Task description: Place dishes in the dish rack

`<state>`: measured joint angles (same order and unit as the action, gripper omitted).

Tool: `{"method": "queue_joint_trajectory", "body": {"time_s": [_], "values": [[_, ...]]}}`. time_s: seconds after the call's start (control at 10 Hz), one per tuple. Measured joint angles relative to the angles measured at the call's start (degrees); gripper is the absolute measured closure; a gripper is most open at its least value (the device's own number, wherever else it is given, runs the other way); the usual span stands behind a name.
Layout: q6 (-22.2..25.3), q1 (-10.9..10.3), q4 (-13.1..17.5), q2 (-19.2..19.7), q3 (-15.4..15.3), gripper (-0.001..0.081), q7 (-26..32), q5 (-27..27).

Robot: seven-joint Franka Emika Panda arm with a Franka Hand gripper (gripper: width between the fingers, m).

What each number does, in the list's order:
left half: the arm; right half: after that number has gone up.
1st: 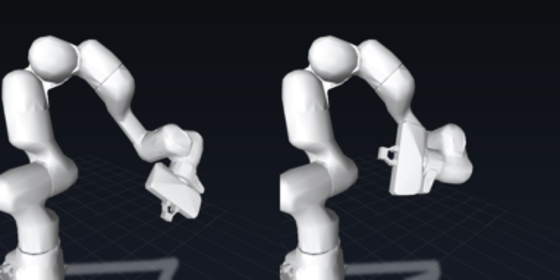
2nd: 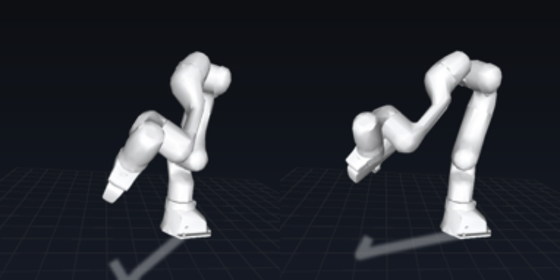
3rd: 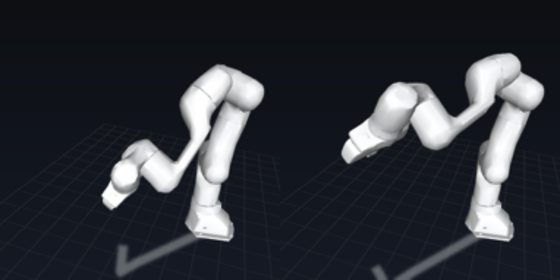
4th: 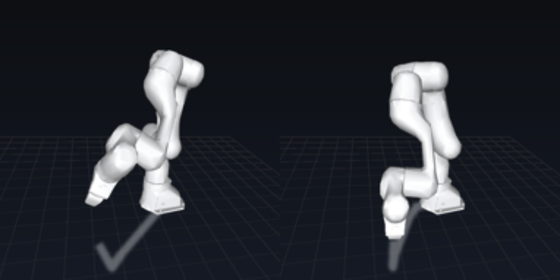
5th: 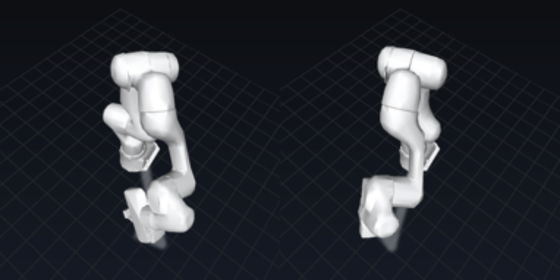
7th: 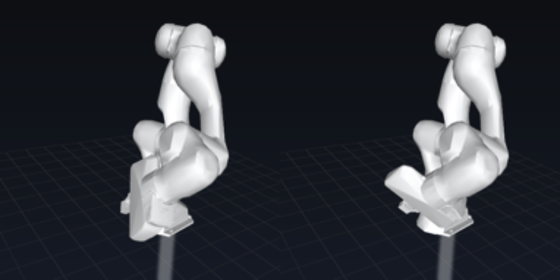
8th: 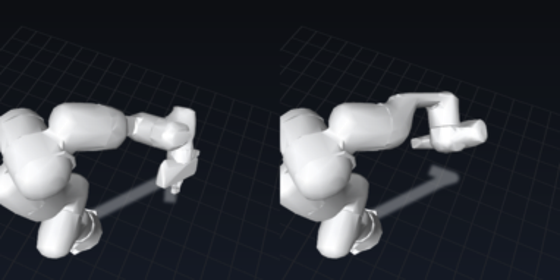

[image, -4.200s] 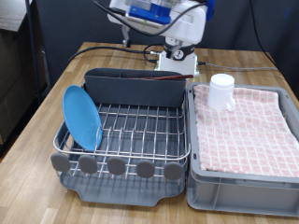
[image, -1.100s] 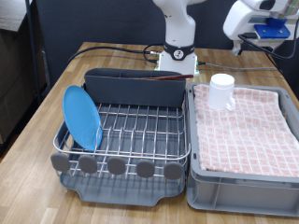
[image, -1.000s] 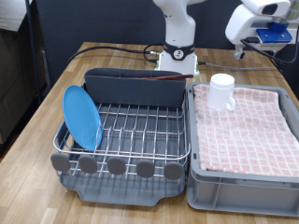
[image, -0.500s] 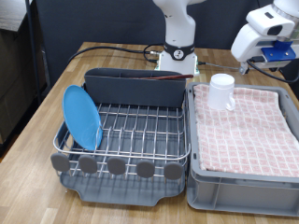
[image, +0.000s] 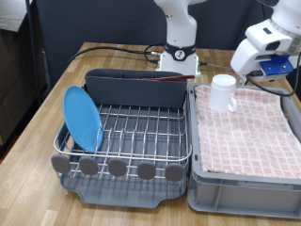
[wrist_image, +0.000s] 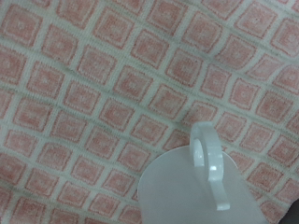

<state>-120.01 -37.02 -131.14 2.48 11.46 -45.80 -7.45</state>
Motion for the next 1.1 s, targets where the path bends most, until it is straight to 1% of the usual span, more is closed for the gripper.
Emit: {"method": "queue_joint_trajectory", "body": {"time_s": [0.5, 1.1], "values": [[-6.41, 0.59, -4.18, 0.87, 1.03, 0.0003, 1.68, -0.03], [-9.57, 0.68, -6.81, 2.01, 2.51, 0.0003, 4.05, -0.03]]}}
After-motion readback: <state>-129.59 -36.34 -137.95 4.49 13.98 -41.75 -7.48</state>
